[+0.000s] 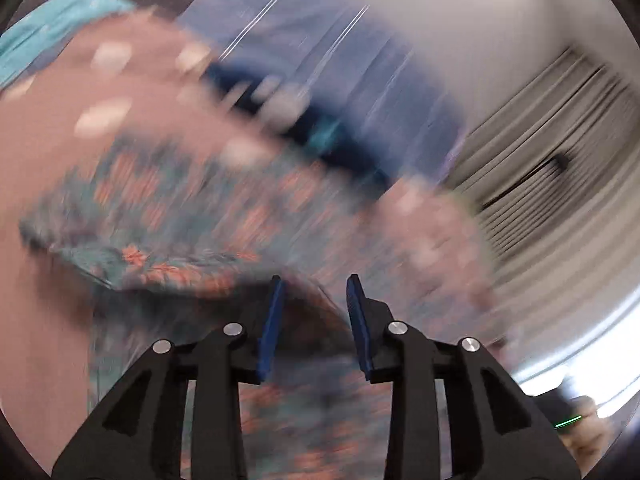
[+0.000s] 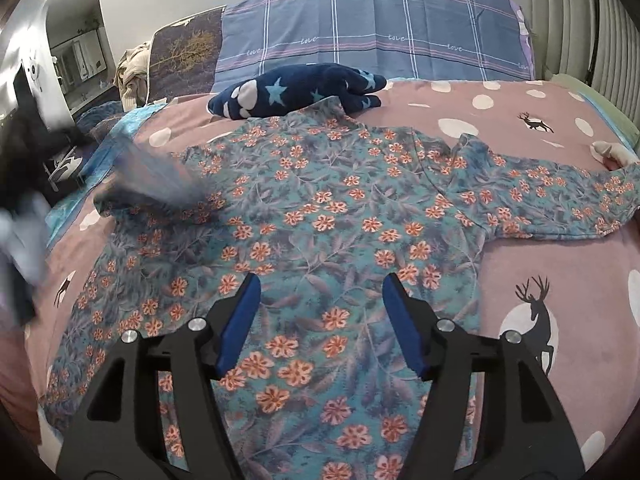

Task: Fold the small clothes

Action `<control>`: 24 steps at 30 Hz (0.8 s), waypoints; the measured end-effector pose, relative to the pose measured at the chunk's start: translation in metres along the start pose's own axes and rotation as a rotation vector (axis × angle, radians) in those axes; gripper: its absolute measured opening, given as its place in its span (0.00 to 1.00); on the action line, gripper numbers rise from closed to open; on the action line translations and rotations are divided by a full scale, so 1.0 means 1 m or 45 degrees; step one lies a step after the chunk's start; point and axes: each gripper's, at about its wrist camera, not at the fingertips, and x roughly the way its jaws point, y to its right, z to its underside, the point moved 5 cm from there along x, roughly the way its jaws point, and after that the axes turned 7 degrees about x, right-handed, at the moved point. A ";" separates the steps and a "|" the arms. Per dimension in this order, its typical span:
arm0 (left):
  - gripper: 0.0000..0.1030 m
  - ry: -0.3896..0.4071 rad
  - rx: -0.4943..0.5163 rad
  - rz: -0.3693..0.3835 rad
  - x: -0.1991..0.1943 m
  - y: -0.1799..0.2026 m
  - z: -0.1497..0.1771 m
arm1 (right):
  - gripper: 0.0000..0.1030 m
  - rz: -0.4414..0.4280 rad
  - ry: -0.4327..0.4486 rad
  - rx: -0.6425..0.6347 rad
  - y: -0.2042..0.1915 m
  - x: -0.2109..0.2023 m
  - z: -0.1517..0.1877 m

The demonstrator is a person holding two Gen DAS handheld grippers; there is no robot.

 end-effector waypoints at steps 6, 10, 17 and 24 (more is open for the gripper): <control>0.36 -0.029 0.137 -0.158 -0.015 -0.019 0.043 | 0.59 -0.147 -0.117 0.039 -0.003 0.014 -0.002; 0.53 0.079 0.342 -0.386 -0.048 -0.021 0.036 | 0.40 -0.342 -0.247 0.077 -0.023 0.049 -0.022; 0.59 0.108 0.422 -0.700 -0.055 -0.067 0.020 | 0.54 -0.402 -0.441 0.185 -0.056 0.122 -0.043; 0.59 0.049 0.305 -0.702 -0.041 -0.100 0.019 | 0.03 -0.404 -0.339 0.077 -0.085 0.129 -0.055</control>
